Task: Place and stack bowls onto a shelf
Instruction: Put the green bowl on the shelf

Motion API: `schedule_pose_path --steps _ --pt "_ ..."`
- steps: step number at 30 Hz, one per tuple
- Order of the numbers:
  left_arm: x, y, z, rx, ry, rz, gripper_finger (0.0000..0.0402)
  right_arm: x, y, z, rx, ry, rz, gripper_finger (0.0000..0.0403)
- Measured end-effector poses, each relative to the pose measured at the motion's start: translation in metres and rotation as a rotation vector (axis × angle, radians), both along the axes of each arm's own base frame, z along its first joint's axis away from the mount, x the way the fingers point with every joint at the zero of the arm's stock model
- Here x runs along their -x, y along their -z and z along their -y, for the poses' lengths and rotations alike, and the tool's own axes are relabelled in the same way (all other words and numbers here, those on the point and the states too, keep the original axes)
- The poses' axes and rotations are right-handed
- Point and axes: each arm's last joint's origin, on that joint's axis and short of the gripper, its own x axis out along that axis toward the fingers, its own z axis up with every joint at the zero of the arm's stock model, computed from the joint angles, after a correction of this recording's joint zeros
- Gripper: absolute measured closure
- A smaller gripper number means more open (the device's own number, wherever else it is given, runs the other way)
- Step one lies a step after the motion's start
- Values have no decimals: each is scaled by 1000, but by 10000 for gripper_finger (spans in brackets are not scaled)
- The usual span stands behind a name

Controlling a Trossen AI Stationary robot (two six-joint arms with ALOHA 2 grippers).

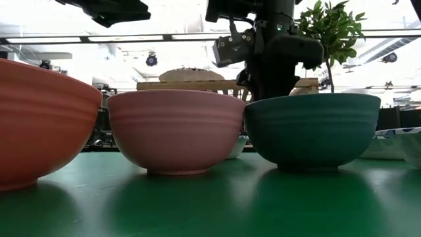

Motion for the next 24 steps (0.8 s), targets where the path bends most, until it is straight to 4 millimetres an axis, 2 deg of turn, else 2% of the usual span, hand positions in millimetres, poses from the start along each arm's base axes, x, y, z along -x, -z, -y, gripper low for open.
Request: schedule_pose_path --steps 7,14,19,24 --pt "0 0 0 0 0 0 247 1 -1 0 -6 -12 -8 385" --pt "0 0 0 1 0 3 247 10 -15 1 -8 -5 -22 392" --pt "0 0 0 1 0 3 247 17 -44 2 -26 38 -34 392" --pt "0 0 0 1 0 2 247 21 -88 2 -84 120 44 392"
